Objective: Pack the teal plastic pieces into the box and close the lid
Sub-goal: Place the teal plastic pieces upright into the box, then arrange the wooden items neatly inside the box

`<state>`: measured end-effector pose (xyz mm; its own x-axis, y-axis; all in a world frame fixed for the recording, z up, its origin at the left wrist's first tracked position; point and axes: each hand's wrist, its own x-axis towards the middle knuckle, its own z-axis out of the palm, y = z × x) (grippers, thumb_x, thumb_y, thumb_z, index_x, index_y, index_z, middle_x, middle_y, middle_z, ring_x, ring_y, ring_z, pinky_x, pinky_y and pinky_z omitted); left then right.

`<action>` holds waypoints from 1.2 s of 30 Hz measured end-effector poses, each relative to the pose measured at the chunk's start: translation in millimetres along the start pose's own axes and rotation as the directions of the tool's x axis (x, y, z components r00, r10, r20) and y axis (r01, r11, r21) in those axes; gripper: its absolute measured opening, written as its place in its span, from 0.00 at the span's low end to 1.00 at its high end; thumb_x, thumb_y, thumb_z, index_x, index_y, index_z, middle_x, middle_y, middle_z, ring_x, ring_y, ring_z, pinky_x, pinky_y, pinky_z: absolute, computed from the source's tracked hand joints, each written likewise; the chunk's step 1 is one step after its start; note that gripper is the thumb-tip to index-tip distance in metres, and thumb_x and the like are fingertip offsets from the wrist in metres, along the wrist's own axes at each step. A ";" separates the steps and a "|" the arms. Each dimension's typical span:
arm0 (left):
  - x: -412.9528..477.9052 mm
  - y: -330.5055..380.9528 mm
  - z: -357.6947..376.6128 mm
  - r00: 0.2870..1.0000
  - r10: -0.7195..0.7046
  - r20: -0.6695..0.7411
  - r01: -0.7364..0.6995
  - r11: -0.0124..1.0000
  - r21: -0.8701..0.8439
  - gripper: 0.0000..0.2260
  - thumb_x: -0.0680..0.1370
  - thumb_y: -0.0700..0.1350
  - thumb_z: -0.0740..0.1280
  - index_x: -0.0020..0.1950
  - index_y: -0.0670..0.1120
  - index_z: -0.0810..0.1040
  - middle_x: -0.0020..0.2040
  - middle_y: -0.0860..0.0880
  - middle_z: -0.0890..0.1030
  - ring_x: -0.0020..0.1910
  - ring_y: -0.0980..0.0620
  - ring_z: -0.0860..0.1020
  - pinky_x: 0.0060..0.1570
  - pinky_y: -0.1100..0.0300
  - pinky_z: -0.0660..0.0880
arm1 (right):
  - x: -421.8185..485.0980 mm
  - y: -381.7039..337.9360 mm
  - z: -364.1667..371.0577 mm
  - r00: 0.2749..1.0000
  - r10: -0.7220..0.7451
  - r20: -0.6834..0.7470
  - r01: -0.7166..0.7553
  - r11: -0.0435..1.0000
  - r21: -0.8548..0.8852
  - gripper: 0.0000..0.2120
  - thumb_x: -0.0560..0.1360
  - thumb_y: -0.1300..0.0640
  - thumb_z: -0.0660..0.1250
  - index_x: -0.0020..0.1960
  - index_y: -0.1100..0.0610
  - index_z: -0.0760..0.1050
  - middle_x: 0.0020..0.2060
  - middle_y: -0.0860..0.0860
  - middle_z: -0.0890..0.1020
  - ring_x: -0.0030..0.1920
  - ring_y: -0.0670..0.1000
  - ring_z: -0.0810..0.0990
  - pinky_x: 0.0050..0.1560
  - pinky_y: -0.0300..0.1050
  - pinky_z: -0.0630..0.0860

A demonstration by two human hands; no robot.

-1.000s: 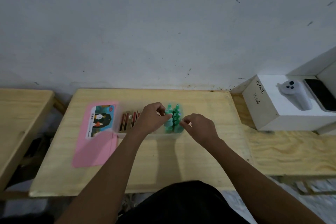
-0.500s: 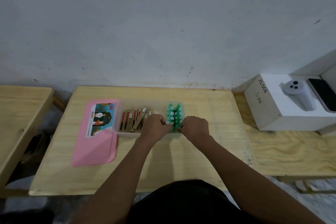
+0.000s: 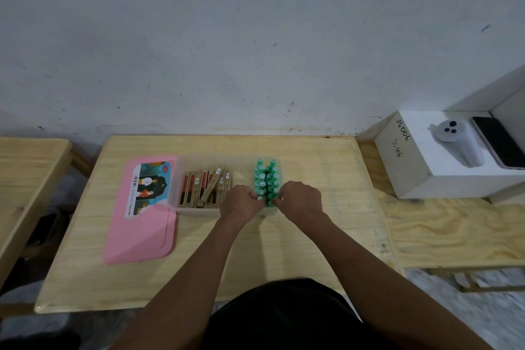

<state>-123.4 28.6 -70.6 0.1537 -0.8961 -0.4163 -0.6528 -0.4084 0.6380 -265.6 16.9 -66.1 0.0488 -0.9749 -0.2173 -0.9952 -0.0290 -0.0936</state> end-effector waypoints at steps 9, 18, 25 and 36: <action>-0.7 -0.6 4.2 1.000 0.013 -0.022 -0.013 1.000 0.001 0.10 0.68 0.52 0.74 0.33 0.49 0.77 0.32 0.52 0.79 0.35 0.50 0.78 0.34 0.62 0.70 | -3.2 -4.0 -3.9 0.999 -0.050 -0.017 0.048 0.997 -0.062 0.11 0.77 0.48 0.64 0.51 0.54 0.80 0.46 0.50 0.84 0.47 0.54 0.83 0.40 0.42 0.67; 1.4 -5.5 2.4 0.999 0.038 -0.006 -0.038 0.999 -0.020 0.10 0.68 0.54 0.74 0.42 0.48 0.83 0.39 0.52 0.82 0.41 0.51 0.81 0.44 0.56 0.78 | -5.9 2.1 -2.5 1.000 -0.010 -0.015 0.011 0.999 0.043 0.16 0.75 0.42 0.64 0.54 0.51 0.80 0.50 0.49 0.83 0.49 0.52 0.82 0.45 0.45 0.74; 0.2 -7.2 0.4 0.999 0.048 -0.004 -0.048 0.999 -0.018 0.12 0.67 0.55 0.74 0.43 0.49 0.83 0.38 0.54 0.81 0.41 0.52 0.81 0.44 0.56 0.79 | -14.4 11.6 -5.2 0.999 -0.010 -0.037 0.018 0.978 0.207 0.12 0.76 0.43 0.65 0.57 0.45 0.80 0.53 0.44 0.82 0.52 0.47 0.81 0.45 0.42 0.72; -0.5 -21.7 -37.4 0.993 0.114 -0.011 -0.114 0.993 0.022 0.09 0.71 0.50 0.72 0.46 0.45 0.84 0.46 0.49 0.85 0.45 0.53 0.81 0.45 0.63 0.74 | -9.5 36.7 -3.8 0.990 -0.135 0.043 0.097 0.870 0.484 0.11 0.76 0.46 0.66 0.56 0.45 0.79 0.51 0.43 0.80 0.44 0.43 0.79 0.47 0.43 0.76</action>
<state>-81.5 31.4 -60.0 0.0863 -0.9387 -0.3338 -0.6825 -0.2998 0.6666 -302.9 24.2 -63.7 0.1860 -0.9516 -0.2447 -0.8198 -0.0129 -0.5726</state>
